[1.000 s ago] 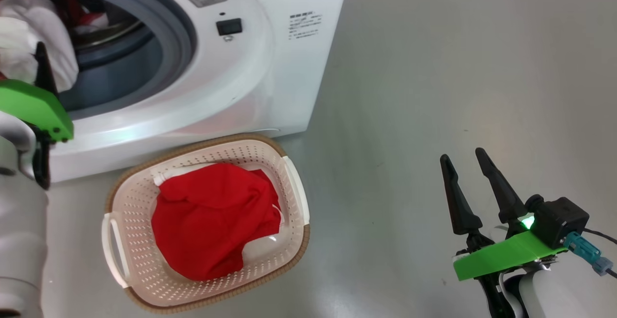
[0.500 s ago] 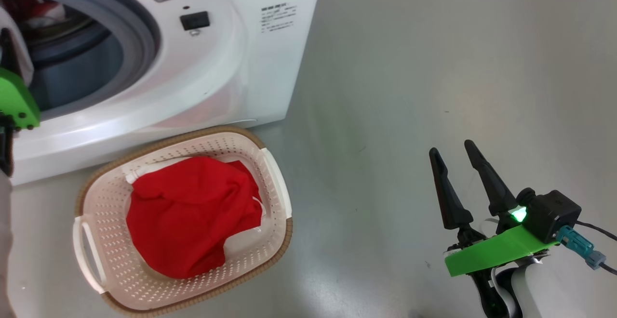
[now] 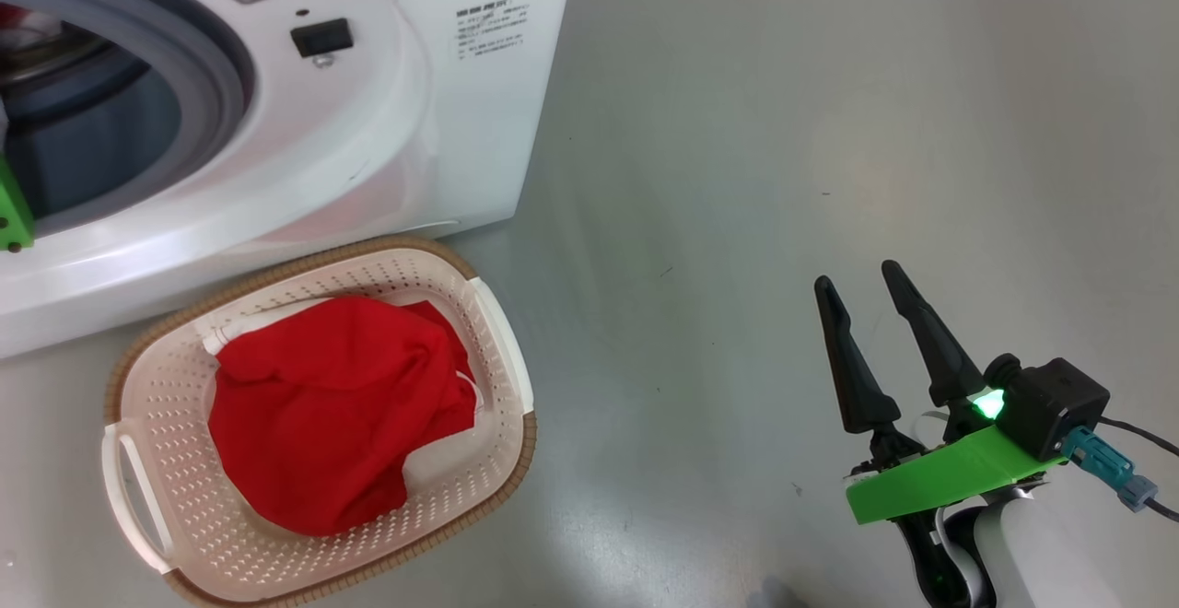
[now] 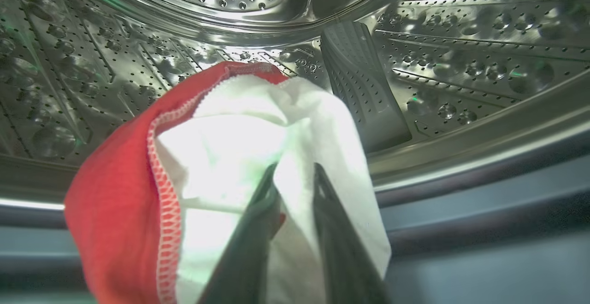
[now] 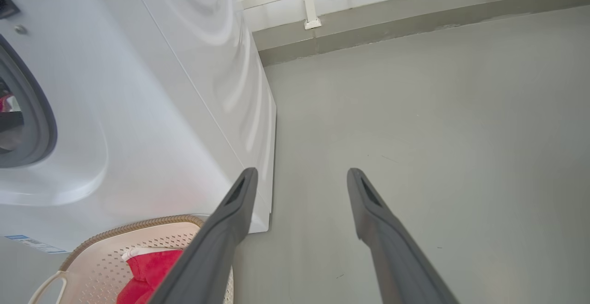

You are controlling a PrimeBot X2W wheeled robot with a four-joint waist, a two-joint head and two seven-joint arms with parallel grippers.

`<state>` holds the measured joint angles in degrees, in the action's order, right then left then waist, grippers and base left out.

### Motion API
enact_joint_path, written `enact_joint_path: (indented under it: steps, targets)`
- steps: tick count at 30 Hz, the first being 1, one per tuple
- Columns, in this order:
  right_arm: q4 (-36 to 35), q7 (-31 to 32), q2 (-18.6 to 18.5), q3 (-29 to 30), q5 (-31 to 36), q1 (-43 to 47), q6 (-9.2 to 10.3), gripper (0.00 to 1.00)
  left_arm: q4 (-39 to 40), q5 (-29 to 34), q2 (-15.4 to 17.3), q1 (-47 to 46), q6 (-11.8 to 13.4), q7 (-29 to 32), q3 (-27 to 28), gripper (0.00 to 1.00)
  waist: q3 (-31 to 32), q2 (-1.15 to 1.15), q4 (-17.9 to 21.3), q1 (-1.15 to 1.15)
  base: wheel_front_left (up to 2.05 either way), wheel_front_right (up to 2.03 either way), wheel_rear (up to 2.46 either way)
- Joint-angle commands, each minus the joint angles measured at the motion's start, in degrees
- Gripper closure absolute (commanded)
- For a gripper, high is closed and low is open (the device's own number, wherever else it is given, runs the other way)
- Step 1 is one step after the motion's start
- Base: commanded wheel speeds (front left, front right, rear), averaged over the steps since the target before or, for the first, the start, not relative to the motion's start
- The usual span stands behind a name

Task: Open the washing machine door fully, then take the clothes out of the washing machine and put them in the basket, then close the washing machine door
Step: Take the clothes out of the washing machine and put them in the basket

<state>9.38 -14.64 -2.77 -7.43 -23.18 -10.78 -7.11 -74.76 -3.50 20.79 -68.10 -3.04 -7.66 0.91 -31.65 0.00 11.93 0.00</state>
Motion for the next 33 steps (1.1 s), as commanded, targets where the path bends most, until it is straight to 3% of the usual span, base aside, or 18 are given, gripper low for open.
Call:
enact_joint_path:
  steps: [1,2,10,19,33]
  targets:
    - [-1.39,-0.36,-0.11,-0.89,-0.22,0.27,-0.37,0.0,0.86,0.11,3.27,-0.16,0.43,-0.21,0.28,0.95,0.08,0.0,-0.11,0.0,0.0,0.0,0.0]
    - [-1.37,-0.36,-0.1,-0.84,-0.18,0.3,-0.37,0.0,0.86,0.07,3.21,-0.14,0.42,-0.3,0.16,1.0,0.12,0.0,-0.19,0.0,0.0,0.0,0.0]
    - [-1.0,-0.36,-0.1,-0.8,0.13,0.05,-0.37,0.0,0.83,-1.66,2.59,0.82,-0.17,-2.72,0.5,1.0,1.22,0.0,-0.95,0.0,0.0,0.0,0.0]
    - [-0.68,-0.36,-0.1,0.35,0.9,0.7,-0.37,0.0,2.73,-7.5,0.04,3.98,-2.86,-7.18,4.16,1.0,3.18,0.0,-3.25,0.0,0.0,0.0,0.0]
    - [-0.13,-0.36,-0.1,1.66,1.54,1.4,-0.37,0.0,26.91,-12.31,-5.04,18.2,-4.39,-7.32,10.82,1.0,6.22,0.0,-6.15,0.0,0.0,0.0,0.0]
